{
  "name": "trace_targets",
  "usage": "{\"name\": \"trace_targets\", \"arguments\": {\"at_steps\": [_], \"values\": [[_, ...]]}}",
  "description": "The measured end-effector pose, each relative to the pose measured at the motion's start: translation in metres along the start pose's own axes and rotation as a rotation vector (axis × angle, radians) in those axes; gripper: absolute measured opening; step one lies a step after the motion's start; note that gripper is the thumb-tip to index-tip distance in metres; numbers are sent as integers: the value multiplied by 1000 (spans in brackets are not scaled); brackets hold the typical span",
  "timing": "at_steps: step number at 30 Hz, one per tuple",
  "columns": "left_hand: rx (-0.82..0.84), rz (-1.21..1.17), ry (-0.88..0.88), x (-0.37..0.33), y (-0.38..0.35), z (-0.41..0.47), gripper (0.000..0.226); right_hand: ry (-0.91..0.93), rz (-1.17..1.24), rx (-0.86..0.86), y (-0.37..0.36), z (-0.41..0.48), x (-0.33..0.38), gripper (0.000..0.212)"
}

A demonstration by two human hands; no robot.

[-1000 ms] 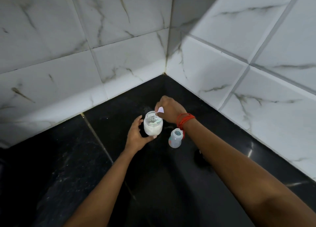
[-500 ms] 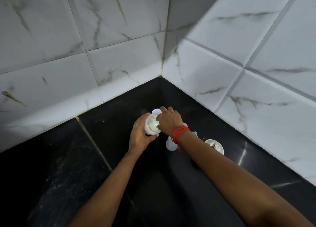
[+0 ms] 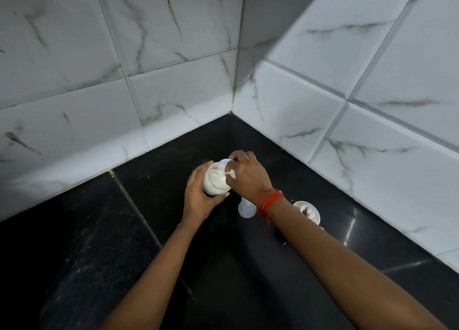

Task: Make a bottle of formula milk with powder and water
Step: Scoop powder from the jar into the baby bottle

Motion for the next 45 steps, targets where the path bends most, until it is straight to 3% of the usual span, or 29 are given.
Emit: {"name": "trace_targets", "arguments": {"at_steps": [4, 10, 20, 29, 36, 39, 45], "values": [[-35, -1, -58, -5, 12, -2, 88, 66, 47, -86, 23, -9, 0, 10], [-96, 6, -156, -18, 17, -1, 83, 225, -93, -167, 31, -17, 6, 9], [-98, 63, -250, -31, 17, 1, 80, 139, -121, -144, 26, -16, 10, 11], [-35, 77, -201, -29, 13, -2, 80, 1, 102, 34, 13, -21, 6, 18], [27, 135, -77, -16, 9, -3, 87, -369, 583, 46, 6, -16, -5, 6], [-3, 137, -7, -17, 7, -5, 91, -516, 786, 38, 11, -15, -10, 19], [-27, 99, 79, -10, 2, -11, 95, -850, 1105, 6, 8, -20, -20, 14]]}}
Point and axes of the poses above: each hand's wrist, its own z-axis towards the middle knuckle, its own y-axis out of the back of the hand, x = y × z, the point moved 2 cm from there along z, towards the middle knuckle, and after that the axes turned 5 degrees about z, right-handed, at the moved point
